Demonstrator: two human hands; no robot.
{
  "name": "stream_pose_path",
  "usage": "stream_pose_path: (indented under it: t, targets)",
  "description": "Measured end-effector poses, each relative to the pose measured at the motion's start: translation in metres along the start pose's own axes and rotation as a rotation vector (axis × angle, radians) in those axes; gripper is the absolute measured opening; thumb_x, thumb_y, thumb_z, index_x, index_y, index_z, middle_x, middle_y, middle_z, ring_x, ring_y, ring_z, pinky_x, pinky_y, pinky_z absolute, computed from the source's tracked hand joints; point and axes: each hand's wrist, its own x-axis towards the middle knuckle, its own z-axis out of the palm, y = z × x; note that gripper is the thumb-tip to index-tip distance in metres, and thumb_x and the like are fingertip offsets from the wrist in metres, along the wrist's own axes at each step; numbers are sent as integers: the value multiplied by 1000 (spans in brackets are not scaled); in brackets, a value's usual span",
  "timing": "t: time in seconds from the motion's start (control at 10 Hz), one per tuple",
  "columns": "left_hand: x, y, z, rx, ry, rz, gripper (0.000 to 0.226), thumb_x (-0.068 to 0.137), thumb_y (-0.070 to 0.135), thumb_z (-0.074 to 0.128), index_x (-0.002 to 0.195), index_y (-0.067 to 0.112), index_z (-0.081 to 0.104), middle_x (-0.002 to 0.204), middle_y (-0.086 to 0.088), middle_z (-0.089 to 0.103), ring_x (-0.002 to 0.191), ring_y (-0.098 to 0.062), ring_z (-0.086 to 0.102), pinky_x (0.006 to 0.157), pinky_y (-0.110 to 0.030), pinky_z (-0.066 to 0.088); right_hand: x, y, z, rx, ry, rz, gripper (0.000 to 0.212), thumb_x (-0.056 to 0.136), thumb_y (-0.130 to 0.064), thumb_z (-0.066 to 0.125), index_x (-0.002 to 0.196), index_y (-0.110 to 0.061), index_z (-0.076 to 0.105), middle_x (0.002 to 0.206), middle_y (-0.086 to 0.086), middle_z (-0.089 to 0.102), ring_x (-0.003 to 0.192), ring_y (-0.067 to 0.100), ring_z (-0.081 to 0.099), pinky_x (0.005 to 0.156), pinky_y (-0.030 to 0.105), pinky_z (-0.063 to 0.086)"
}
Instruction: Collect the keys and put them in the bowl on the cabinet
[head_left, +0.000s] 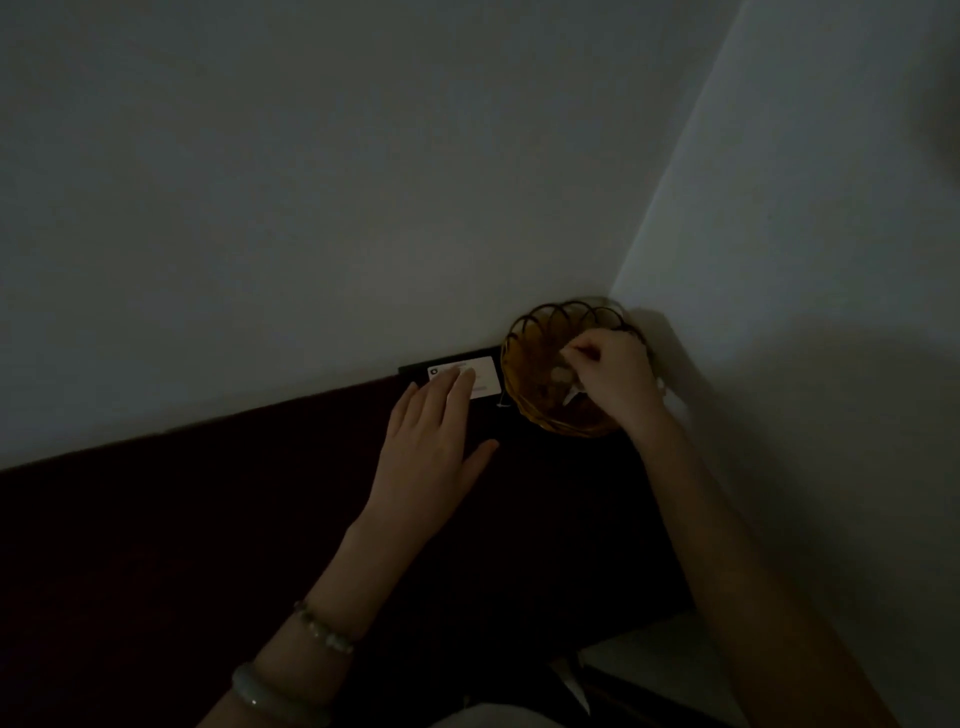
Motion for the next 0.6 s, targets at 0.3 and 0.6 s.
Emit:
stream_pose_path:
  t: [0.3,0.6]
  targets:
    - [-5,4,2,10,11,-33,71,81,33,66,136,3,34,139,-19,44,128,-31,41,110,-41,19,0,0,-3,-143,-107,41,24,88,-14,54,108,-5,63,110,20,65,104,34,58,88,38,47]
    - [-20,20,2,-9,49,-18,69,81,32,67,134,1,37,135,-20,48,126,-33,44,109,-45,25,-60,-11,-33,-147,55,-94,43,86,-19,57,128,-12,46,127,13,56,116,28,50,95,44,45]
